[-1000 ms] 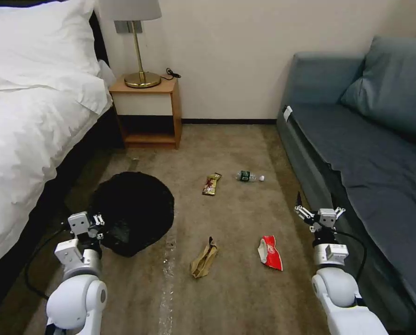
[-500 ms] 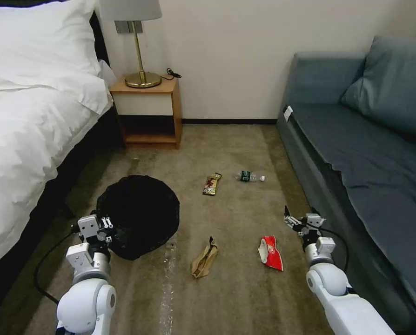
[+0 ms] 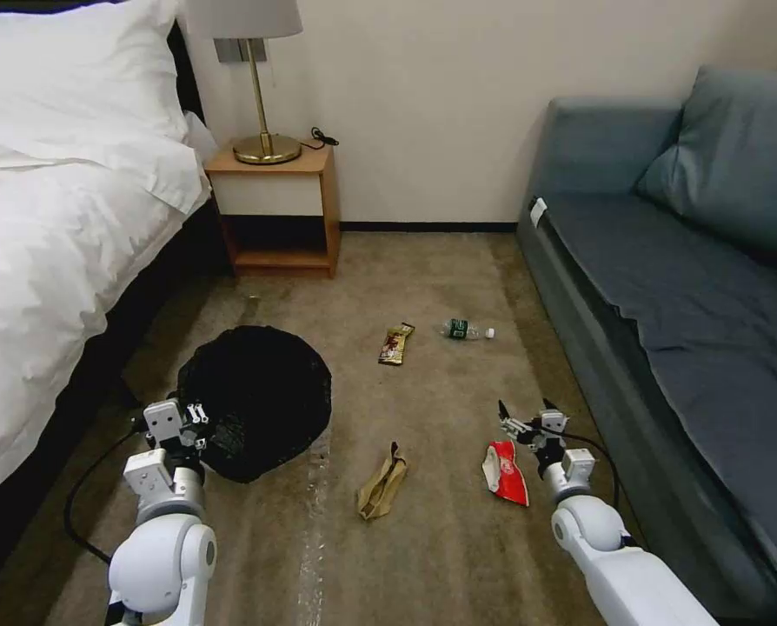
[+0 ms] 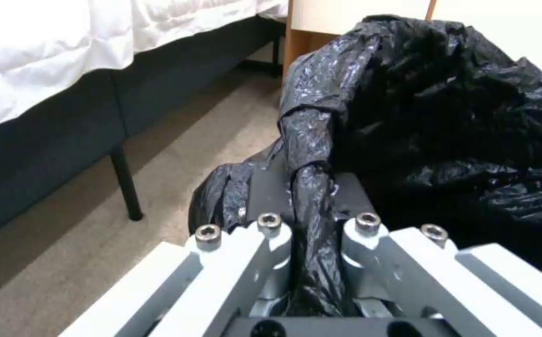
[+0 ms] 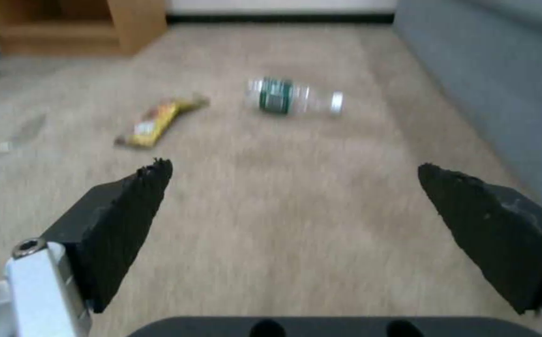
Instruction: Pick up the trash bin, then pick up the garbage on the floor and place it into the trash bin.
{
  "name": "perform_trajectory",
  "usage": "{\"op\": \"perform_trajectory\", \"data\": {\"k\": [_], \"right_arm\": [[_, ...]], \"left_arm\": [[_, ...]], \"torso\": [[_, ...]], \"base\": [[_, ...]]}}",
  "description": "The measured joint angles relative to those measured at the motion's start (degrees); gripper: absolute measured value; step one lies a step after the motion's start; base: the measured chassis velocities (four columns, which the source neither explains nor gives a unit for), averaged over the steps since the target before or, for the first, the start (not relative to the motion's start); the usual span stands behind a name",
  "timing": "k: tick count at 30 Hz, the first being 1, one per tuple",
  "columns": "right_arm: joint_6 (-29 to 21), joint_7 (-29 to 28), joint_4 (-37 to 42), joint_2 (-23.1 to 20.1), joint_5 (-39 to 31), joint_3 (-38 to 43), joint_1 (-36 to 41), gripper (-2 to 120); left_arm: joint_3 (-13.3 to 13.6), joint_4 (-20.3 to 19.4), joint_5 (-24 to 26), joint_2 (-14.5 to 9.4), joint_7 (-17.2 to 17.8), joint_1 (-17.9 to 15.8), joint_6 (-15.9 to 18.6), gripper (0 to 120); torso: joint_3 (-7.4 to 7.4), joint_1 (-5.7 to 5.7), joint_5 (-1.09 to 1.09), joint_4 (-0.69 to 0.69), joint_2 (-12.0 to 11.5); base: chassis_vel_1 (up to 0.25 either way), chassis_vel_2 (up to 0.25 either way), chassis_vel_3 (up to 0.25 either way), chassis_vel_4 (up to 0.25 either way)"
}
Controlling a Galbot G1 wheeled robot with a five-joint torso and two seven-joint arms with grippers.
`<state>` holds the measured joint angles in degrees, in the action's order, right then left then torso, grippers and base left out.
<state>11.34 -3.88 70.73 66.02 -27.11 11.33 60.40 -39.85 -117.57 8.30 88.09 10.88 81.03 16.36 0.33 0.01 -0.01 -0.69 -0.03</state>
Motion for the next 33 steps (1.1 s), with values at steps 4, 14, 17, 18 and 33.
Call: {"op": "perform_trajectory", "data": {"k": [4,14,17,18,33], "right_arm": [[-1.3,0.2,-3.3,0.4,-1.3,-1.6,-0.8,100],[-6.7,1.5,-5.7,-1.7,-5.5,-4.1,-1.6,100],[-8.0,1.9,-4.5,-2.9,-5.8,-4.3,-1.6,100],[-8.6,2.4,-3.7,-3.5,-5.8,-4.3,-1.4,100],[-11.5,11.1,2.5,-8.8,-4.6,-3.2,2.9,100]], "left_arm": [[0.1,0.1,0.0,0.0,0.0,0.1,-0.1,5],[0.2,-0.3,-0.1,0.0,0.0,0.9,-0.3,5],[0.4,-0.4,-0.4,0.2,0.0,1.4,-0.6,5],[0.6,-0.4,-0.5,0.3,0.0,1.6,-0.8,5],[2.4,-0.5,-2.3,1.9,0.2,2.5,-1.8,5]], "torso": [[0.0,0.0,-0.01,-0.01,0.0],[0.0,0.0,-0.01,-0.01,0.0],[0.0,0.0,0.0,0.0,0.0],[-0.01,0.0,-0.01,0.0,0.0],[-0.01,0.0,0.0,0.0,0.0]], "base": [[0.0,0.0,0.0,0.0],[0.0,0.0,0.0,0.0],[0.0,0.0,0.0,0.0],[0.0,0.0,0.0,0.0],[0.0,0.0,0.0,0.0]]}}
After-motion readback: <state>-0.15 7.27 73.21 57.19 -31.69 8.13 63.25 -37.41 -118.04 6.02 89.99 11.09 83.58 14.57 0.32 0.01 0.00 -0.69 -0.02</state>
